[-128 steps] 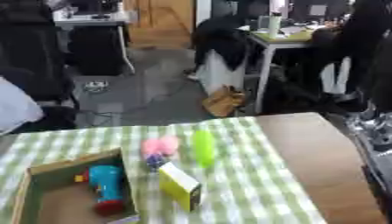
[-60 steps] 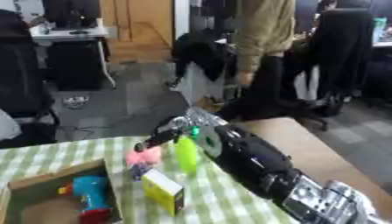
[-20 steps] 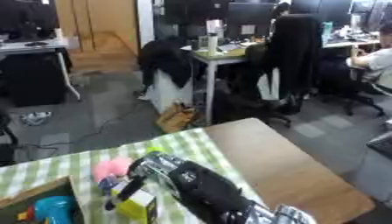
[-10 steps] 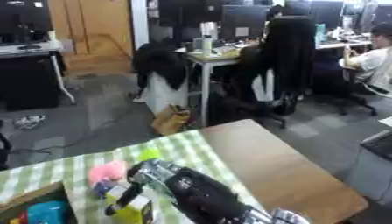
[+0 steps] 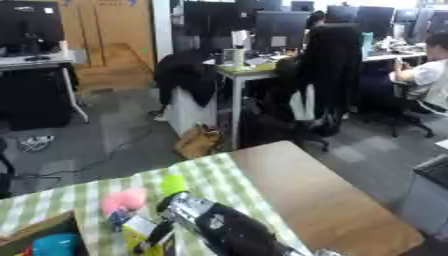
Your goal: Pick up objects on the table and place them in the box.
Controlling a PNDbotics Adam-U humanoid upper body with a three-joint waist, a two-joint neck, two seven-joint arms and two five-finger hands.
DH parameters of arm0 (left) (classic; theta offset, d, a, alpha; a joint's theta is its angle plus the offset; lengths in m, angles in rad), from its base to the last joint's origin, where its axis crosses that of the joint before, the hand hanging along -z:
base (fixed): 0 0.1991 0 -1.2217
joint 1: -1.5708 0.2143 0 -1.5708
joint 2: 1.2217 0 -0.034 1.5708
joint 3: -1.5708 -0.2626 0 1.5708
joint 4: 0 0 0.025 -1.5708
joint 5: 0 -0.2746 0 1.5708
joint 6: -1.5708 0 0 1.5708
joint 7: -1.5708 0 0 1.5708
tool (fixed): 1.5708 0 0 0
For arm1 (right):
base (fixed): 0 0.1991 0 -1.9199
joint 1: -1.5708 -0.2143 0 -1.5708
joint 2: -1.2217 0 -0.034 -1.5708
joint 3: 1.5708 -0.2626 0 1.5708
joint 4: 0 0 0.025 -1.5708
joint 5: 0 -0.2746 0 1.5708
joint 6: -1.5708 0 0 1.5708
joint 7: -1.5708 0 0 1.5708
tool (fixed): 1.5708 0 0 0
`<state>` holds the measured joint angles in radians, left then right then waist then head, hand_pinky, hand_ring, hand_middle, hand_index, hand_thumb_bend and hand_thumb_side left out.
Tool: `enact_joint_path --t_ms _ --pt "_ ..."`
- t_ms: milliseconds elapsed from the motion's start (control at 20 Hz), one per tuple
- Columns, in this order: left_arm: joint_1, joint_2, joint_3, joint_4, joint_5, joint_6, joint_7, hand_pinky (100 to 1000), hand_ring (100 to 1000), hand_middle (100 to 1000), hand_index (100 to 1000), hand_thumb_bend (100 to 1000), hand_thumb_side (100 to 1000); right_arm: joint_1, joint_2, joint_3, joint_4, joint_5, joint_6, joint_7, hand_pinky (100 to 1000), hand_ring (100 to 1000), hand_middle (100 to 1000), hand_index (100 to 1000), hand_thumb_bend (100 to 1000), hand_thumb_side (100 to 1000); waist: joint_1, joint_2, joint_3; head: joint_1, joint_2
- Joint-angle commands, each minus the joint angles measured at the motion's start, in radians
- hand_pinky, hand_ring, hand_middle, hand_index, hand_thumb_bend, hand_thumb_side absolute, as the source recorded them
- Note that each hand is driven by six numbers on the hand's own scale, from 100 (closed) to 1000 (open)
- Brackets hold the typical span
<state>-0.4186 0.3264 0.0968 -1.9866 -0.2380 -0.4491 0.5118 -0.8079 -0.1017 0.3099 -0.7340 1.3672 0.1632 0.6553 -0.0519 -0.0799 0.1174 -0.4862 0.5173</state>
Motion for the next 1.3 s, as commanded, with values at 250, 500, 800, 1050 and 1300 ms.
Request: enact_joint_path --t_ms 250,500,800,1050,1300 --pt "-0.017 0.021 0.008 -0.013 -0.005 0.001 0.004 864 903 881 923 268 1000 -0.008 -0.005 -0.001 -0.006 -0.061 -0.008 -0.001 986 1000 944 1000 809 1000 -0.012 -0.016 0.000 0.040 -0.046" --pt "-0.019 0.019 0.009 -0.013 -0.004 0.001 0.004 863 902 879 921 270 1000 -0.001 -0.003 -0.006 0.004 -0.098 -0.011 -0.006 967 998 867 974 759 985 -0.012 -0.015 0.005 0.031 -0.040" --pt "-0.020 0.019 0.010 -0.013 -0.003 0.000 0.004 862 903 879 921 269 1000 -0.011 -0.013 -0.006 0.003 -0.109 -0.006 -0.018 960 976 709 865 629 896 -0.012 -0.015 0.008 0.017 -0.036" --pt "-0.022 0.019 0.011 -0.013 -0.004 -0.001 0.007 862 903 879 921 270 1000 -0.020 -0.018 -0.006 0.004 -0.107 -0.017 -0.002 959 960 637 808 566 860 -0.012 -0.015 0.009 0.009 -0.037" --pt "-0.023 0.019 0.012 -0.013 -0.005 -0.002 0.009 862 902 879 921 270 1000 -0.027 -0.021 -0.007 0.000 -0.095 -0.011 -0.008 956 921 530 709 390 823 -0.011 -0.015 0.010 -0.001 -0.042"
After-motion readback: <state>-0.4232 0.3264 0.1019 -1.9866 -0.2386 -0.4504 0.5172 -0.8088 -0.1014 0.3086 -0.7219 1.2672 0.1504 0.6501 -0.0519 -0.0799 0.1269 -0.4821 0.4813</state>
